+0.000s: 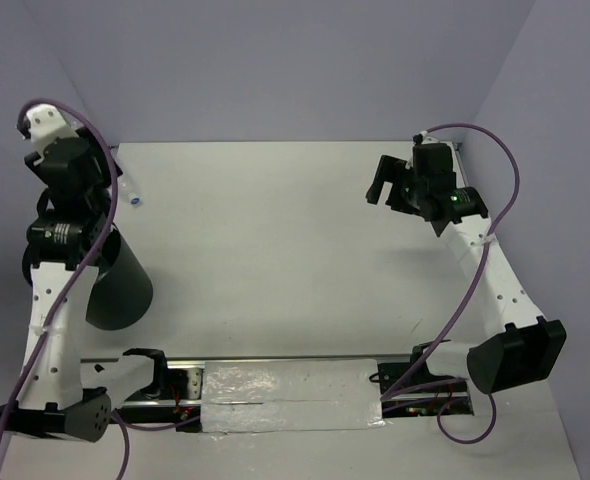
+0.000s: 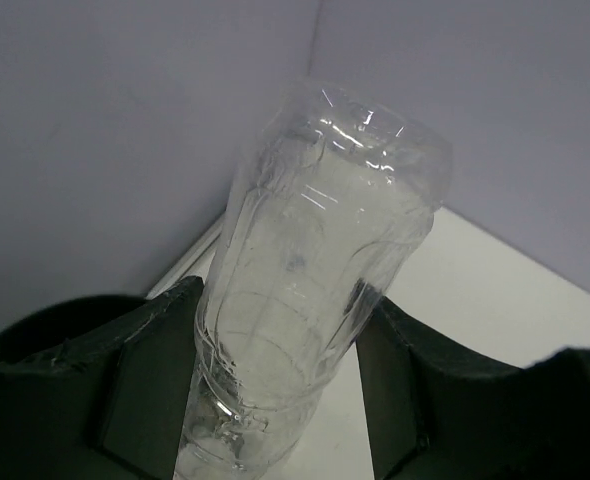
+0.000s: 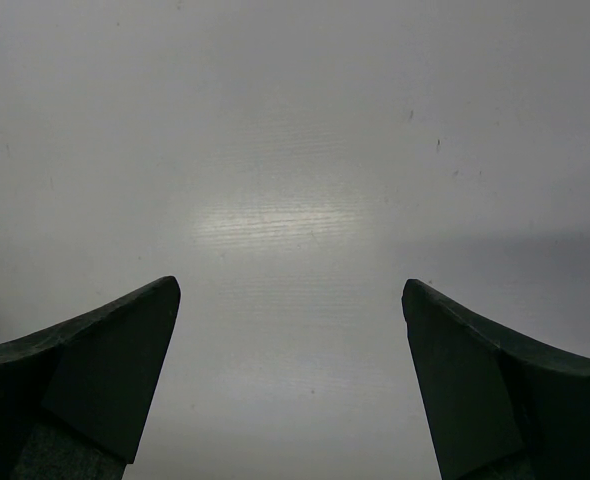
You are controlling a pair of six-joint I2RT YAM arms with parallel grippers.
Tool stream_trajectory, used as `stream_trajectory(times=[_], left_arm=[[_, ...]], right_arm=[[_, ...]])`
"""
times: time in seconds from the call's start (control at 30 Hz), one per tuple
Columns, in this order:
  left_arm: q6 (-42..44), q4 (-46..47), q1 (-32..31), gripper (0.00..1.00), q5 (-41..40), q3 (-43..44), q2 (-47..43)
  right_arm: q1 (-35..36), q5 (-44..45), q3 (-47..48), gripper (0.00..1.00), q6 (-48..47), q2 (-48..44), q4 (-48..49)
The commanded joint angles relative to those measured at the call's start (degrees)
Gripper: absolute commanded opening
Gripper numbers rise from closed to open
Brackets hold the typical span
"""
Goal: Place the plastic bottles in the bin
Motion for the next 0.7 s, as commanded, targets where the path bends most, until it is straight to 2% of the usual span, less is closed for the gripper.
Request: stream_trajectory(times=[0.0,0.1,0.3,0.4,0.5,0.53,0.67], left_arm=[[-5.0,3.7,0.9,0.55,-4.3,-6.2,-4.7],[-7.1,5.3,1.1,0.55,-8.4,-13.9,-9.3],[-11.7,5.8,1.3,0.56,-12.4,-19.7,-15.0],[-15.0,4.0,1.4,0.60,-14.5,-21.7,-17.0],[-18.7,2.6,1.3,0.85,-16.5,-23.6,-19.3],[-18.9,2.5,1.3,0.99,-17.0,-23.9,-19.5],[-18.3,2.5,1.4,0.99,-19.8,-23.1,-20.4]], right_arm=[[0.4,-0.3,-0.1,1.00,-0.1,-2.4,1.3],[0.4,-0.2,-1.1,1.00,-0.3,-3.4,1.4],[0.4,-0.2,-2.3,1.00,-0.5,-3.8,1.6],[0.5,-1.5,-2.4,1.00,-0.5,-3.8,1.7],[0.5,-1.7,-2.5,1.00,-0.5,-3.6,1.8],[0.4,-1.7,-2.5,1.00,-0.5,-3.6,1.8],[0.5,-1.8,-3.0,1.00,-0.4,-3.8,2.0]])
